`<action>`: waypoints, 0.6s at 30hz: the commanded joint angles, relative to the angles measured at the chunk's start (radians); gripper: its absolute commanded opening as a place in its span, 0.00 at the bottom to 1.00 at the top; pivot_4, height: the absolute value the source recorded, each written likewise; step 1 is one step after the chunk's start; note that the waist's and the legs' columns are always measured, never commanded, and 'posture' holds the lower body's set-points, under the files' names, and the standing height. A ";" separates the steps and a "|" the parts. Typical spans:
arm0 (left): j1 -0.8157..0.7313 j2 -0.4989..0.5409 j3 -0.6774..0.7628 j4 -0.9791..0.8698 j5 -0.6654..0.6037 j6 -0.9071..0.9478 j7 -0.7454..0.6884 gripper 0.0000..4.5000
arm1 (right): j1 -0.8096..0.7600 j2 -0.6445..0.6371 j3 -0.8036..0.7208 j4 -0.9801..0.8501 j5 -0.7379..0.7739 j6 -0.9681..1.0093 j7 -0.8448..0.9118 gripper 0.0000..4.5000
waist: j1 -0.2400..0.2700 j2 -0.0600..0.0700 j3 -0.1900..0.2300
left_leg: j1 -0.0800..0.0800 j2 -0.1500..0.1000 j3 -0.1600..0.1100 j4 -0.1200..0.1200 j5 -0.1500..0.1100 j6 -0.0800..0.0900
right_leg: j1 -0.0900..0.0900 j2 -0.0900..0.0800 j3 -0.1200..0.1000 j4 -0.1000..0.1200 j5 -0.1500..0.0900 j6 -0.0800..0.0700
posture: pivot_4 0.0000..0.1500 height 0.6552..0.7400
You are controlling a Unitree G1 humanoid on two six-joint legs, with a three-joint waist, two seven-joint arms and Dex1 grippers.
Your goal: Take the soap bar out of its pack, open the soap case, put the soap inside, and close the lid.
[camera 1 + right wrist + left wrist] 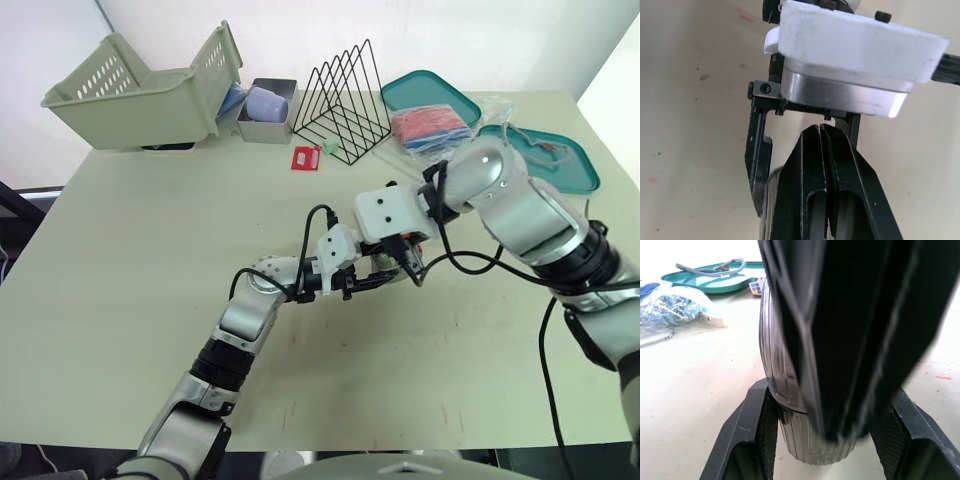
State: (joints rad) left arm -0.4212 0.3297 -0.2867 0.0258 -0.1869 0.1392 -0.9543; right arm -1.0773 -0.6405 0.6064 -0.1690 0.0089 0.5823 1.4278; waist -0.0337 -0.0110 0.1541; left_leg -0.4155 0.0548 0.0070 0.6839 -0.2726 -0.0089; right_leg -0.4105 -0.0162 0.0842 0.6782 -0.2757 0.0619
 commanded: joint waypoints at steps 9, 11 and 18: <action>-0.001 0.015 0.021 -0.055 -0.025 -0.014 -0.015 0.44 | 0.003 -0.044 -0.035 0.030 -0.019 -0.015 0.029 0.01 | -0.001 0.000 0.000 | 0.000 0.000 0.000 0.000 0.000 0.000 | 0.000 0.000 0.000 0.000 0.000 0.000 | 1.00 1.00; -0.002 0.015 0.021 -0.054 -0.026 -0.013 -0.016 0.44 | 0.004 -0.041 -0.040 0.029 -0.015 -0.011 0.030 0.01 | -0.001 0.000 0.000 | 0.000 0.000 0.000 0.000 0.000 0.000 | 0.000 0.000 0.000 0.000 0.000 0.000 | 1.00 1.00; -0.003 0.018 0.019 -0.054 -0.025 -0.015 -0.018 0.44 | 0.003 -0.027 -0.072 0.025 0.036 0.040 0.031 0.01 | -0.001 0.000 0.000 | 0.000 0.000 0.000 0.000 0.000 0.000 | 0.000 0.000 0.000 0.000 0.000 0.000 | 1.00 1.00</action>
State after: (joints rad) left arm -0.4214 0.3390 -0.2854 0.0240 -0.1900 0.1392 -0.9589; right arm -1.0769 -0.6542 0.5662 -0.1528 0.0398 0.6016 1.4535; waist -0.0350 -0.0110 0.1541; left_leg -0.4155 0.0549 0.0068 0.6840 -0.2726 -0.0089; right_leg -0.4106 -0.0161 0.0842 0.6783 -0.2757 0.0619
